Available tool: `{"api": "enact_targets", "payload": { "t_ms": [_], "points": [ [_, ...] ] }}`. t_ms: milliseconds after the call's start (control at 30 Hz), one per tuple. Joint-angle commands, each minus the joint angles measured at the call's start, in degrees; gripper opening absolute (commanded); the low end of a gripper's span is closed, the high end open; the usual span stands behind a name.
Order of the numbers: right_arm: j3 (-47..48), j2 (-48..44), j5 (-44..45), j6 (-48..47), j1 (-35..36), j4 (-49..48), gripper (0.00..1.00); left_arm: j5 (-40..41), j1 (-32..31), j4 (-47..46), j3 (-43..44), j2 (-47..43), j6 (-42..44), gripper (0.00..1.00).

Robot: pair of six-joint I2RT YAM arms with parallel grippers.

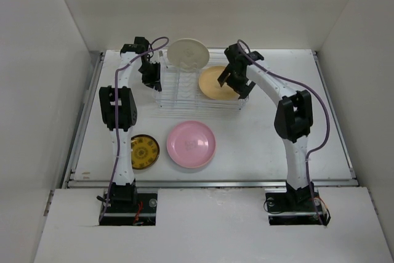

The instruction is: Unload the plates from the dish rack

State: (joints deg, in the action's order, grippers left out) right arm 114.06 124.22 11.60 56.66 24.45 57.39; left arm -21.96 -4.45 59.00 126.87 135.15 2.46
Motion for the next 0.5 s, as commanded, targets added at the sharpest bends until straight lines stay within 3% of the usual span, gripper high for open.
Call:
{"api": "enact_targets", "payload": {
  "t_ms": [0,300,467],
  "points": [
    [5.0,3.3,4.8,9.1,0.1,11.4,1.0,-3.1,-1.2,1.5,-1.3,-4.5,-1.0,0.0],
    [3.4,5.6,9.8,13.1,-1.2,5.7,0.92,-2.6,-1.2,0.3,-2.4,-5.0,-2.0,0.0],
    [3.4,8.7,6.5,12.0,-2.3,2.5,0.71,-2.0,-1.2,0.3,-2.4,-5.0,-1.5,0.0]
  ]
}}
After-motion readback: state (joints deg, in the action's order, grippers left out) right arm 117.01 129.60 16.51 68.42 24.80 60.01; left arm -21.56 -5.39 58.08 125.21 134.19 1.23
